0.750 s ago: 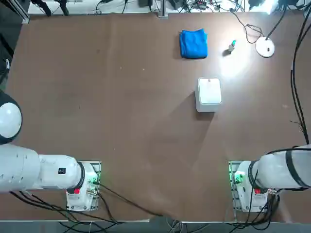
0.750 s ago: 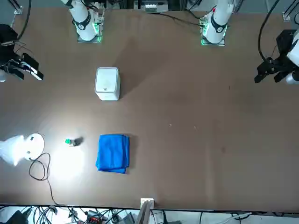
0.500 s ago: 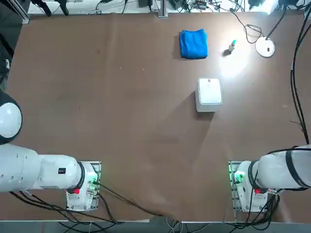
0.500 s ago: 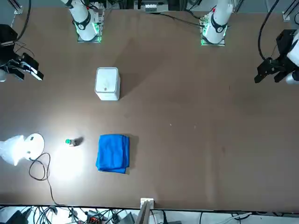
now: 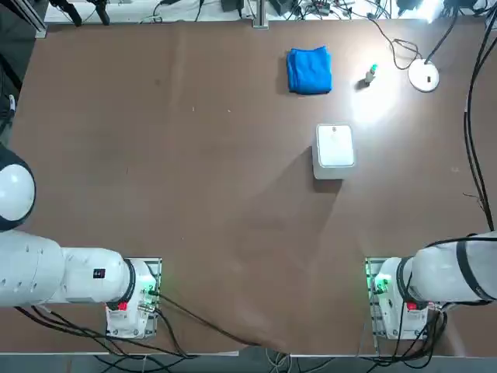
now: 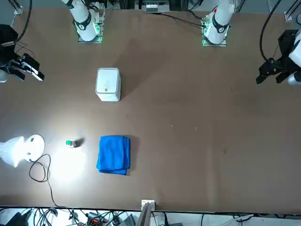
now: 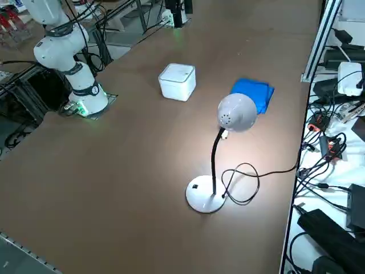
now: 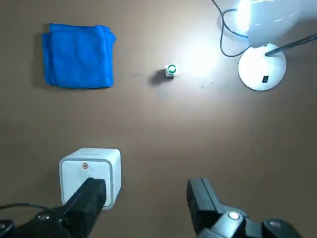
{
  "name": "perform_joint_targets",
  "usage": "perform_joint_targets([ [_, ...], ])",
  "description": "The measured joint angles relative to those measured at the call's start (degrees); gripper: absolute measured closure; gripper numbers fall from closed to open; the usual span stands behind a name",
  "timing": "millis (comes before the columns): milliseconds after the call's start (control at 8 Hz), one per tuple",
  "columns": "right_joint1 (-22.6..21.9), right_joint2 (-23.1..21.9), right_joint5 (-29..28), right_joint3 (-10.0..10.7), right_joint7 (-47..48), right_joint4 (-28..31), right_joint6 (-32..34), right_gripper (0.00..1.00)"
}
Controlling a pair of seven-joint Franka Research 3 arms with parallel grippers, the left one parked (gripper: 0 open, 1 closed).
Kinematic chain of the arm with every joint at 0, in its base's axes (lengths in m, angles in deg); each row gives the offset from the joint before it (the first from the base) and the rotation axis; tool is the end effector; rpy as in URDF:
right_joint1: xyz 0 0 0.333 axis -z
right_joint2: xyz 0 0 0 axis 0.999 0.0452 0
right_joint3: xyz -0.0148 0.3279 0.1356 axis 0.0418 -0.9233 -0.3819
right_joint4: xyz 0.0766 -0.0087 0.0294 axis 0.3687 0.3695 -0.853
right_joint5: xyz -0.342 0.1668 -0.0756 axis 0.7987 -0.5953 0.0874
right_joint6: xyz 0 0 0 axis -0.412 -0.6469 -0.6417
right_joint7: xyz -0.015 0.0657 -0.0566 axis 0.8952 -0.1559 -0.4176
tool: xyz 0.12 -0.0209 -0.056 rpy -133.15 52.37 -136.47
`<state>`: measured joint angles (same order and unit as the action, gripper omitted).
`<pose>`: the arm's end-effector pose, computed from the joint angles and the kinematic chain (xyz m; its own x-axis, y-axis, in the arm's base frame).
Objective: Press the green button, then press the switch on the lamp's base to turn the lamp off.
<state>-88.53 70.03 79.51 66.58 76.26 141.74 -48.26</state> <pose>0.5611 0.0220 0.6492 1.0000 -0.0004 0.0030 -0.0003 -0.9996 -0.0267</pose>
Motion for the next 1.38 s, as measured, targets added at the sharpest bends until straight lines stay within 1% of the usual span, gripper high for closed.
perform_joint_targets([
  [500,0.18,0.49,0.01,0.36,-0.03,0.21,4.38,0.0],
  [875,0.43,1.28,0.12,0.58,-0.02,0.37,15.93,0.0],
  [1000,0.81,2.24,0.14,0.74,0.01,0.46,17.2,0.0],
  [1125,1.01,3.69,0.96,0.77,0.03,0.07,16.39,0.01],
  [1375,-0.26,7.17,5.95,0.13,0.24,-2.26,13.49,0.07],
])
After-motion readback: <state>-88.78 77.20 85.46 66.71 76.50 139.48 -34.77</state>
